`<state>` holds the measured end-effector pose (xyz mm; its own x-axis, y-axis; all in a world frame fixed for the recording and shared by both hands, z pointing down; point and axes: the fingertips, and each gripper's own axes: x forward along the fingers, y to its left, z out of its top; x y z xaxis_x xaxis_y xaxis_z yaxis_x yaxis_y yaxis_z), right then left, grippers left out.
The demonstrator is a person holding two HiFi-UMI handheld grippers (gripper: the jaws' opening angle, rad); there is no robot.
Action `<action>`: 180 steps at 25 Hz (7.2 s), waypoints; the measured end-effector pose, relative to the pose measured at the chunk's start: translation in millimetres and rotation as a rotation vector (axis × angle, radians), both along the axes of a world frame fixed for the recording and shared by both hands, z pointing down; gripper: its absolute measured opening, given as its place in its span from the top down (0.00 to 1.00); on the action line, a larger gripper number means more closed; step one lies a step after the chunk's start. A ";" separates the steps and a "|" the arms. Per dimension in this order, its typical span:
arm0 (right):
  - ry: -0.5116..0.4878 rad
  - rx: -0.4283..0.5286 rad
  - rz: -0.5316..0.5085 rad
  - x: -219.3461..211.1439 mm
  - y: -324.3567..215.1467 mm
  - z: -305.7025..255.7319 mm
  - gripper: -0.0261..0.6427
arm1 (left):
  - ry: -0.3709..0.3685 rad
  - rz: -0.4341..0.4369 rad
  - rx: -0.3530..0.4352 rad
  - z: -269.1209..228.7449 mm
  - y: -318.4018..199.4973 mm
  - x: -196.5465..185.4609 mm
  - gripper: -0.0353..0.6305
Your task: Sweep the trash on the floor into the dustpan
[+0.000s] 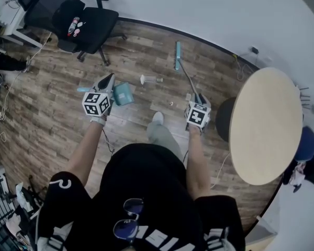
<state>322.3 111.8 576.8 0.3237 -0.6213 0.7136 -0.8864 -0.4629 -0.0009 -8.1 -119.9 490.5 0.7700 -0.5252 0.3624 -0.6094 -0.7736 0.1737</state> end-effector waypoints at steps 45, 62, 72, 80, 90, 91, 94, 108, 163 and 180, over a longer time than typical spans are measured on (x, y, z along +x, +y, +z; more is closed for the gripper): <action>-0.198 -0.335 -0.123 -18.5 -104.0 216.6 0.83 | -0.073 -0.168 -0.153 154.9 -63.5 -10.0 0.95; -0.134 -0.380 -0.261 -67.3 -164.5 236.0 0.83 | -0.072 -0.230 -0.170 174.6 -86.8 -74.2 0.95; -0.064 -0.431 -0.408 -101.7 -176.4 238.0 0.83 | -0.071 -0.275 -0.189 185.2 -88.5 -100.6 0.95; -0.025 -0.444 -0.530 -130.3 -185.2 238.1 0.83 | -0.053 -0.314 -0.188 185.0 -84.4 -116.6 0.95; -0.026 -0.463 -0.602 -167.6 -180.0 238.9 0.83 | -0.044 -0.395 -0.188 184.5 -73.4 -146.1 0.95; -0.038 -0.465 -0.604 -173.3 -178.0 239.3 0.83 | -0.043 -0.398 -0.187 183.9 -72.3 -148.3 0.95; -0.068 -0.463 -0.602 -191.4 -171.5 239.6 0.83 | -0.041 -0.407 -0.182 182.2 -68.1 -154.8 0.95; -0.322 -0.343 -0.561 -267.4 -151.7 233.5 0.83 | -0.036 -0.452 -0.182 176.5 -44.4 -182.0 0.95; -0.161 -0.078 0.026 54.7 9.9 75.4 0.83 | -0.067 0.229 -0.074 74.1 1.6 184.4 0.95; -0.186 -0.203 0.445 138.8 195.7 145.2 0.83 | -0.090 0.572 -0.121 120.2 95.8 339.9 0.95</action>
